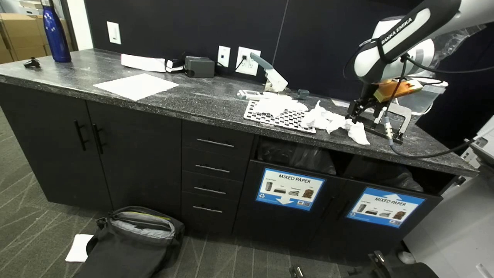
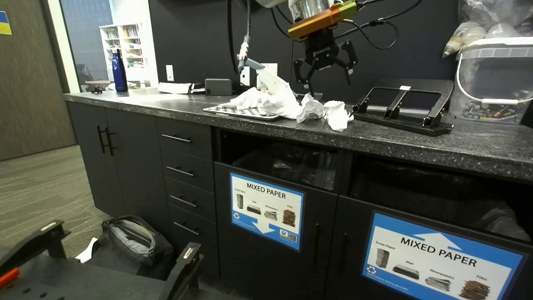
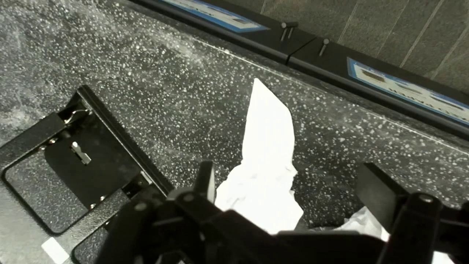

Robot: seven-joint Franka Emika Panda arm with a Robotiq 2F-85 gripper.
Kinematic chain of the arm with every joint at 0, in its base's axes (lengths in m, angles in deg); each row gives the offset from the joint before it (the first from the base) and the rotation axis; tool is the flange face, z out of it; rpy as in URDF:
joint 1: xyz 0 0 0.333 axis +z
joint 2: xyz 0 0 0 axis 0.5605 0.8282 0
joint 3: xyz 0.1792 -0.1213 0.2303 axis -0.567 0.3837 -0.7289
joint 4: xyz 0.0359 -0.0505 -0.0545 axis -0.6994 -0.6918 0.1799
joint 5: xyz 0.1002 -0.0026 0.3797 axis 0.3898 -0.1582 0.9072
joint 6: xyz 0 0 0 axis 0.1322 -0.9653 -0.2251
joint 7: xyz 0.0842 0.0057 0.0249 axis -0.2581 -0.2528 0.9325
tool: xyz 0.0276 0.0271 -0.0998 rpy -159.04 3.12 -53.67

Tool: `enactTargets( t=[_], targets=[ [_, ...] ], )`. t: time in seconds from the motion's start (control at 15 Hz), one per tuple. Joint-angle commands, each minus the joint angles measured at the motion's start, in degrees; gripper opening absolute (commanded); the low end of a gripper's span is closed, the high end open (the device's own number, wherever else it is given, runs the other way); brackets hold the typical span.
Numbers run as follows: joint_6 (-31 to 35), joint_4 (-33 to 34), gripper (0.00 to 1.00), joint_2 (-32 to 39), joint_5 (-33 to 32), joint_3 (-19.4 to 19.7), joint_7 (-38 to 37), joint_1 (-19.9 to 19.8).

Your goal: Put the white pieces of paper in the left bin

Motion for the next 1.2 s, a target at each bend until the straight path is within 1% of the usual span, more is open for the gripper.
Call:
enactTargets(
  t=[0.0, 0.13, 0.27, 0.47, 0.73, 0.87, 1.07, 1.13],
  targets=[
    [-3.83, 8.11, 1.00, 5.56, 3.00, -2.72, 6.35, -4.97],
    [-6.21, 11.21, 1.00, 8.00, 6.67, -4.52, 10.60, -7.99],
    [-6.70, 13.74, 1.00, 9.87, 11.33, -6.94, 15.64, -11.24],
    [-7.75, 17.03, 1.00, 12.12, 16.51, -10.09, 21.61, -14.78],
    [-9.52, 20.10, 1.00, 14.98, 20.10, -12.35, 25.09, -16.87],
    [-10.32, 20.99, 1.00, 16.09, 20.80, -12.65, 25.49, -17.05],
    [-9.32, 21.48, 1.00, 17.41, 21.15, -12.68, 25.17, -17.06],
    [-9.06, 21.69, 0.75, 17.84, 21.16, -12.62, 24.72, -17.01]
  ],
)
